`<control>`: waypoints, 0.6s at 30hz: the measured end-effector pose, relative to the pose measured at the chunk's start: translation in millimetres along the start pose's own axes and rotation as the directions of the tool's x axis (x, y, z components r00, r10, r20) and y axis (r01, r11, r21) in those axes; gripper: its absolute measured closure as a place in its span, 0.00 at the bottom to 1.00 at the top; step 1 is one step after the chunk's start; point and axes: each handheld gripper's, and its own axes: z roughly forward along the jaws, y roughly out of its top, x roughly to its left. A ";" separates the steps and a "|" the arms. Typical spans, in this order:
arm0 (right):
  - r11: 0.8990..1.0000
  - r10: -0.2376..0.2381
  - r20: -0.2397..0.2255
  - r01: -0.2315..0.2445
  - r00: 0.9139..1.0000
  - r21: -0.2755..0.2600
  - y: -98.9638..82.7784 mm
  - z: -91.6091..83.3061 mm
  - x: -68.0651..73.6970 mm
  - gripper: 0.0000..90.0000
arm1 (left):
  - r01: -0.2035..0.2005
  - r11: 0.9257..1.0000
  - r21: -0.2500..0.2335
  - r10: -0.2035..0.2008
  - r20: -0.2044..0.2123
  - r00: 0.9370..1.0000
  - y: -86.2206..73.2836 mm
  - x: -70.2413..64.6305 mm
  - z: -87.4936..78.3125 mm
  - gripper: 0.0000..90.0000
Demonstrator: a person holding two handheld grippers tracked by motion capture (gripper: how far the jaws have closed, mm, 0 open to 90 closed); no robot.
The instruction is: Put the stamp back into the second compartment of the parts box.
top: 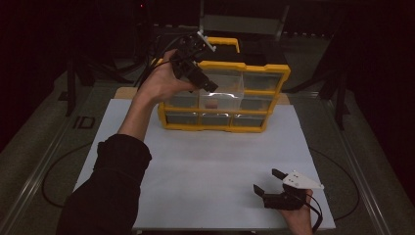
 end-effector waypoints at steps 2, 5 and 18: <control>1.000 -0.001 0.001 0.001 1.000 0.002 0.1 -0.2 0.2 0.09 | 0.012 1.000 -0.008 -0.012 -0.012 1.000 -1.6 1.8 -1.0 0.13; 1.000 0.000 0.001 0.000 1.000 0.002 0.0 0.0 0.2 0.09 | 0.023 1.000 -0.010 -0.024 -0.032 0.999 -3.7 4.3 -2.2 0.08; 1.000 0.000 0.003 0.000 1.000 0.003 -0.2 0.2 0.2 0.09 | 0.056 0.998 -0.033 -0.058 -0.064 0.996 -13.8 13.8 -9.5 0.01</control>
